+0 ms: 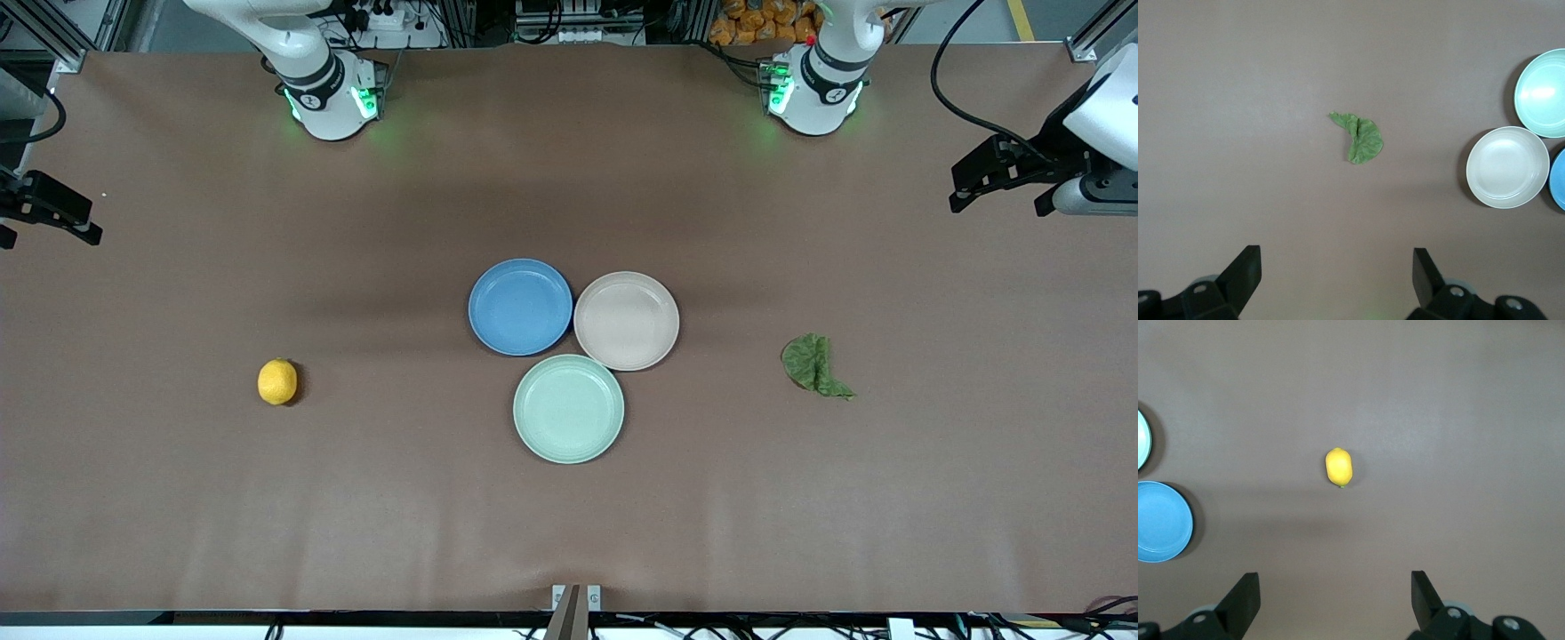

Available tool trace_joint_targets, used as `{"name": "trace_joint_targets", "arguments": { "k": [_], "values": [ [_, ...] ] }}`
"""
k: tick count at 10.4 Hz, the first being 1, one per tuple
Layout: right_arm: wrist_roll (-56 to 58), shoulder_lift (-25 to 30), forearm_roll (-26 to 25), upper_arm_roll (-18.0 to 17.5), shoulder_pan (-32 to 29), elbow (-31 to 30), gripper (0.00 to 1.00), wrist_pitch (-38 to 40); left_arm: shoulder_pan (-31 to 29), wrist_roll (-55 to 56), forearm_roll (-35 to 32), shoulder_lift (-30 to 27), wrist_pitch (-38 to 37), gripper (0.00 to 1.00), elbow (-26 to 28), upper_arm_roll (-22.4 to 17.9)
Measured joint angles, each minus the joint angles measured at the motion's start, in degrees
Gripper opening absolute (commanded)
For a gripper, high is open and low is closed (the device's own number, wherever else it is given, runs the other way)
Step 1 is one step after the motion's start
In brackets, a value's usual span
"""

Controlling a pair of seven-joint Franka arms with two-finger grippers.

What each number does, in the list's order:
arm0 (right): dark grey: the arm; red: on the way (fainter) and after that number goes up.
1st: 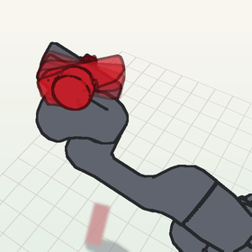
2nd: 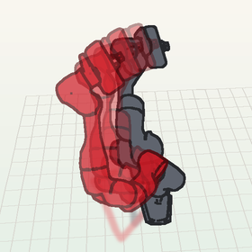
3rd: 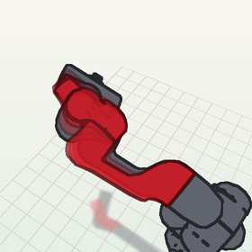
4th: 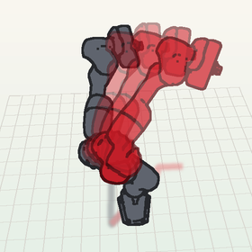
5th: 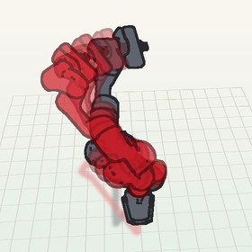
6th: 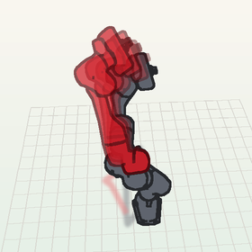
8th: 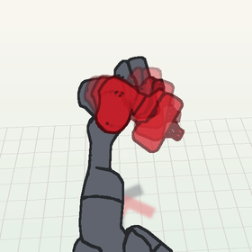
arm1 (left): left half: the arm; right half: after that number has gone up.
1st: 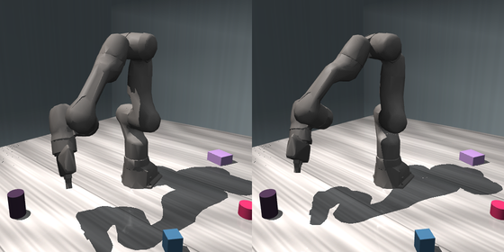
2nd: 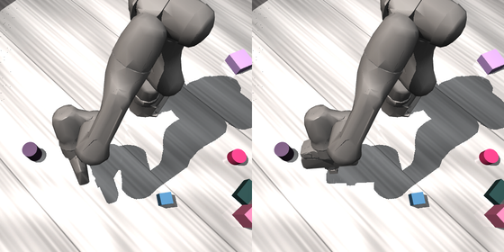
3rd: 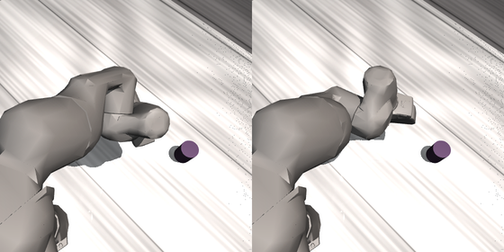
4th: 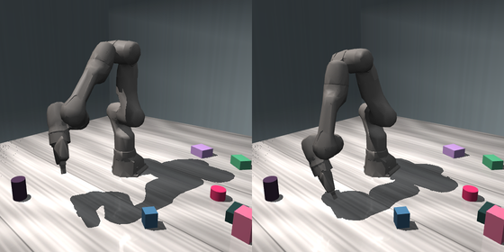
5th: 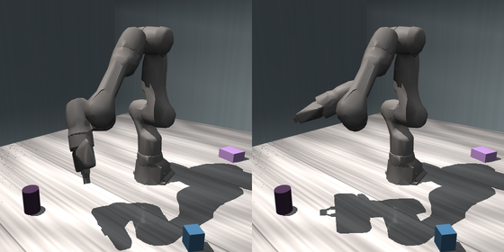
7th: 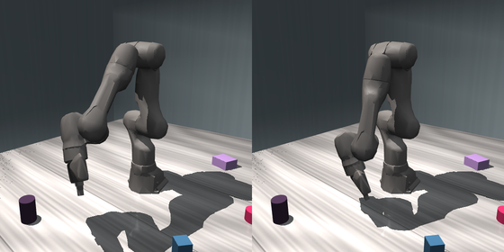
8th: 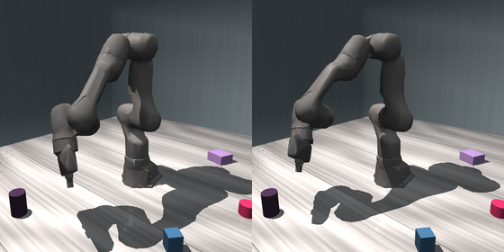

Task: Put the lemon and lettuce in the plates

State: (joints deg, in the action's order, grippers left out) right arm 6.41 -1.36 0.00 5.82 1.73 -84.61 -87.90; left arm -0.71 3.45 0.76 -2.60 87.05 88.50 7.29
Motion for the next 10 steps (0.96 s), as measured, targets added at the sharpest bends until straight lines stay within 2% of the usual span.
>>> {"name": "trace_joint_targets", "arguments": {
  "k": [4,6,7,10],
  "values": [
    [-0.1,0.0,0.6,0.2,0.0,0.0,1.00,0.0,-0.1,0.0,0.0,0.1,0.0,1.00,0.3,-0.2],
    [-0.2,0.0,0.8,0.6,-0.2,0.0,1.00,0.0,-0.7,0.0,0.0,1.6,0.7,1.00,2.5,-0.2],
    [-0.2,0.0,0.8,0.7,-0.2,0.0,1.00,0.0,-1.1,0.0,0.0,2.6,3.4,1.00,4.9,-0.2],
    [-0.2,-0.9,0.8,0.7,-0.2,-3.9,1.00,-3.9,-1.1,0.0,-1.2,5.4,19.8,1.00,17.7,-0.1]
  ]
}}
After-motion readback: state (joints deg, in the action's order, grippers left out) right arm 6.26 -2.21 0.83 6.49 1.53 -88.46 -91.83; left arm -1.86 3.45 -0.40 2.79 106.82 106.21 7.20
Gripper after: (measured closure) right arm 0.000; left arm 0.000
